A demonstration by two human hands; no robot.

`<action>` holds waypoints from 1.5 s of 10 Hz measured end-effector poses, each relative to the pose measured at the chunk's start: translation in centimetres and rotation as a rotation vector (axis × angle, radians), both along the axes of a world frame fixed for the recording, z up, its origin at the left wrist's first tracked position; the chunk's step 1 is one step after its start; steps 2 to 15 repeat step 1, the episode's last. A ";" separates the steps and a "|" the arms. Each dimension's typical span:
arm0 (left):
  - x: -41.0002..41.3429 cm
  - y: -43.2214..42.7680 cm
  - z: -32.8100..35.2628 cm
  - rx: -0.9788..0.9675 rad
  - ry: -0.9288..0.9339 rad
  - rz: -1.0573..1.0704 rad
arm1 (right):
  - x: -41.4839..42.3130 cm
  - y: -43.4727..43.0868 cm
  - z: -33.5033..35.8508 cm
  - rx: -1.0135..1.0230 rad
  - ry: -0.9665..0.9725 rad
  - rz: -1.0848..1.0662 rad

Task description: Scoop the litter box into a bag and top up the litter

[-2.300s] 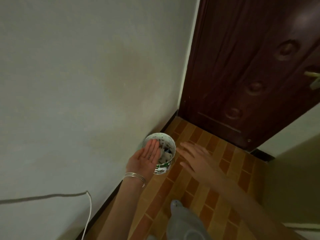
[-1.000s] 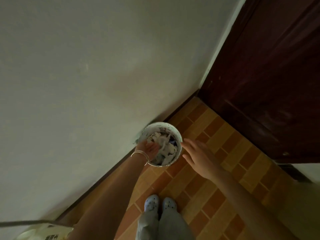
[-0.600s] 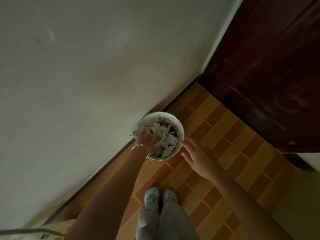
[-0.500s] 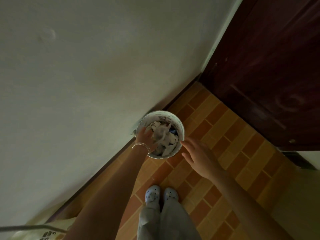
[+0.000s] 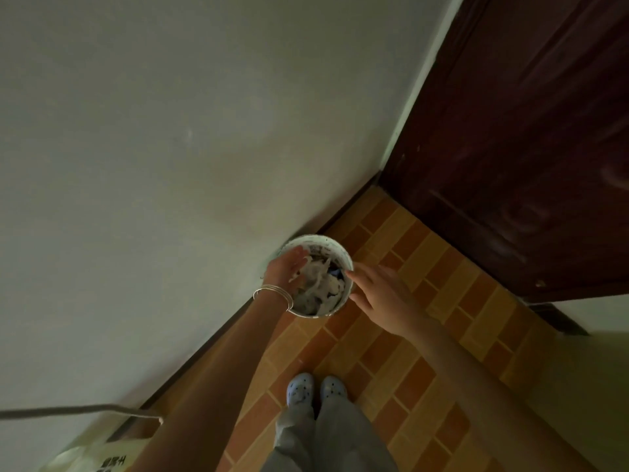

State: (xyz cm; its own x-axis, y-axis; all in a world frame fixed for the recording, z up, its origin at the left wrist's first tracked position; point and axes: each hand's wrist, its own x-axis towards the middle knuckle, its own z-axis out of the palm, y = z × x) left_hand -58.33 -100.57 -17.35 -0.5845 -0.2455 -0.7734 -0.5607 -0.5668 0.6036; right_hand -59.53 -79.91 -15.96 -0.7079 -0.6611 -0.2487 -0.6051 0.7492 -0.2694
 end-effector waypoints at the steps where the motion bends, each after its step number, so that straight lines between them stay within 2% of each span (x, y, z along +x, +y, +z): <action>1: 1.1 0.3 3.8 -0.314 0.089 -0.165 | 0.3 -0.2 3.6 -0.031 0.099 0.023; 15: 1.1 0.3 3.8 -0.314 0.089 -0.165 | 0.3 -0.2 3.6 -0.031 0.099 0.023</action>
